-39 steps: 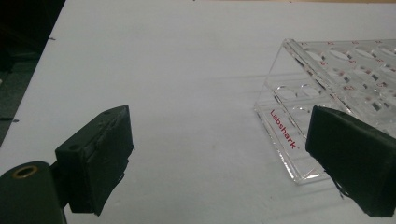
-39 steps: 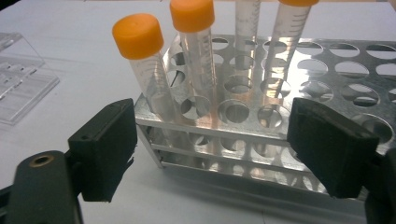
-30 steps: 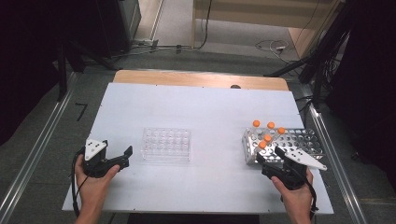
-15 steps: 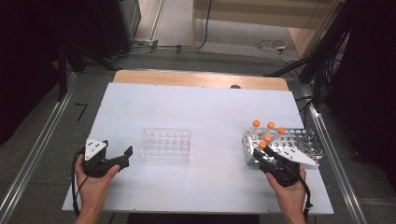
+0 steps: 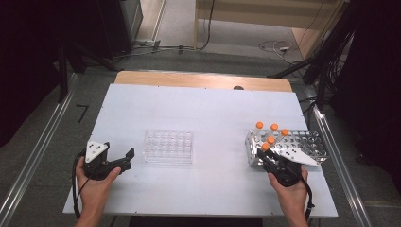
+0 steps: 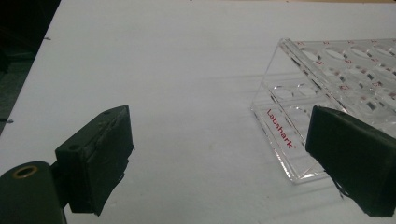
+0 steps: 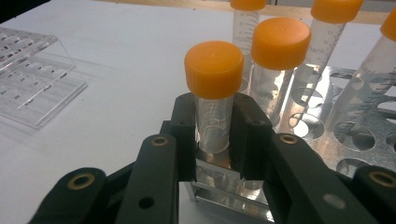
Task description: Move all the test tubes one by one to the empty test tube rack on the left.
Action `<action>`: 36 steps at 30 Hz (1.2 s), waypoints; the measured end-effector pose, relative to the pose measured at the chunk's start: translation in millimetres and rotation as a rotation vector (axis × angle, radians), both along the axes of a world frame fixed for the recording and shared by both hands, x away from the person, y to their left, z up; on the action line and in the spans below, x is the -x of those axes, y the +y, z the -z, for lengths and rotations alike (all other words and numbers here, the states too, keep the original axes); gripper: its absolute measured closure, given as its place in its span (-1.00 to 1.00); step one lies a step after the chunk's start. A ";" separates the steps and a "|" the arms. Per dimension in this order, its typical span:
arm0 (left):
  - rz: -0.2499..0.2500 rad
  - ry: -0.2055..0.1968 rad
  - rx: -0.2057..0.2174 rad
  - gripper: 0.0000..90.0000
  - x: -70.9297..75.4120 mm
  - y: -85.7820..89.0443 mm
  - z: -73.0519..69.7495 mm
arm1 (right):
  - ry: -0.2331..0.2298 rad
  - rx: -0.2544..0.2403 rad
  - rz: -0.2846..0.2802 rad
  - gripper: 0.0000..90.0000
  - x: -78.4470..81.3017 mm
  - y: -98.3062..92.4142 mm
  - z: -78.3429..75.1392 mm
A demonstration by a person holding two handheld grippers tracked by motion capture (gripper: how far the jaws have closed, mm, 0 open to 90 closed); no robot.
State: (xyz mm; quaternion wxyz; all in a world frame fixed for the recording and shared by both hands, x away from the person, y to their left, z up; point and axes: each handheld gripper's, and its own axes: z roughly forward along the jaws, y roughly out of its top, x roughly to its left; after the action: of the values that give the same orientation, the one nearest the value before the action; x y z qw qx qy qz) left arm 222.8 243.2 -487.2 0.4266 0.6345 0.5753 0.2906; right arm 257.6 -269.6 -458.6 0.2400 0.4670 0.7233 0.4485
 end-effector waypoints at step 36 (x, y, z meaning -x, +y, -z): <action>0.035 -0.056 0.024 -0.81 3.3 -8.7 -14.0 | -0.152 -0.025 -0.034 0.60 22.9 4.0 -46.6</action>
State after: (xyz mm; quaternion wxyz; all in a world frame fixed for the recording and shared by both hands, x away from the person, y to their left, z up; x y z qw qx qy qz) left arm 219.5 234.5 -473.2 0.4552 0.6308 0.5554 0.2940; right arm 234.8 -265.6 -412.0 0.2808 0.4223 0.7050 0.4958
